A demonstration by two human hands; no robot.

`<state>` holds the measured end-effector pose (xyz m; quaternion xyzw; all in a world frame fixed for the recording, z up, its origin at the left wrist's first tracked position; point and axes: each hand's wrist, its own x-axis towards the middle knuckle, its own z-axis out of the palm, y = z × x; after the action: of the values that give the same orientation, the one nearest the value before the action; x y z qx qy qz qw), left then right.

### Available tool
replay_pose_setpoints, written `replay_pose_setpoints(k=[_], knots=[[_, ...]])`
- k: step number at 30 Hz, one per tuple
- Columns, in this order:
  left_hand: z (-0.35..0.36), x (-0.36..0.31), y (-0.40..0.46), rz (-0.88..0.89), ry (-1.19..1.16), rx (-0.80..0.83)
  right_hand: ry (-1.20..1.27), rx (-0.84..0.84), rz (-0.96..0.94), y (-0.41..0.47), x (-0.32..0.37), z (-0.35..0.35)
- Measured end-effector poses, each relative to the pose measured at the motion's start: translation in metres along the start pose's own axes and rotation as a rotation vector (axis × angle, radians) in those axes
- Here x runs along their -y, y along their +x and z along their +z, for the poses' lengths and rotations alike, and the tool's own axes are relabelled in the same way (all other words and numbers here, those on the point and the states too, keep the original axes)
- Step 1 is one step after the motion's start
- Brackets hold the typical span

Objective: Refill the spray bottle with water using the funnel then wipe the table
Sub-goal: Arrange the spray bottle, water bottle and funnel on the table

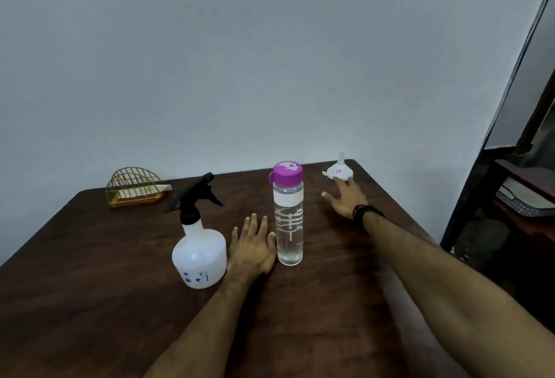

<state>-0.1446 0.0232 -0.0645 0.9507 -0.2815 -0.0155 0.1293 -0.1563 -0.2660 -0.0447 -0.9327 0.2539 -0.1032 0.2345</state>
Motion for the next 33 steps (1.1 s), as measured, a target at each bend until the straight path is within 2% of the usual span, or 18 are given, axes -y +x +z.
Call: replay_pose_setpoints(k=[8, 16, 21, 28, 33], knots=[[0.005, 0.004, 0.005, 0.004, 0.031, -0.02, -0.083, -0.05, 0.052, 0.058, -0.003, 0.013], [0.006, 0.005, 0.005, 0.007, 0.045, -0.027, -0.195, -0.021, 0.019, 0.069, -0.008, 0.018], [0.005, 0.003, 0.006, -0.003, 0.024, -0.02, -0.231, -0.037, -0.064, 0.029, -0.003, 0.014], [-0.004, -0.002, -0.007, -0.021, -0.041, -0.045, -0.239, -0.017, -0.214, -0.07, 0.015, 0.014], [-0.007, -0.009, -0.029, -0.04, -0.074, -0.065, -0.226, 0.001, -0.243, -0.117, 0.019, 0.017]])
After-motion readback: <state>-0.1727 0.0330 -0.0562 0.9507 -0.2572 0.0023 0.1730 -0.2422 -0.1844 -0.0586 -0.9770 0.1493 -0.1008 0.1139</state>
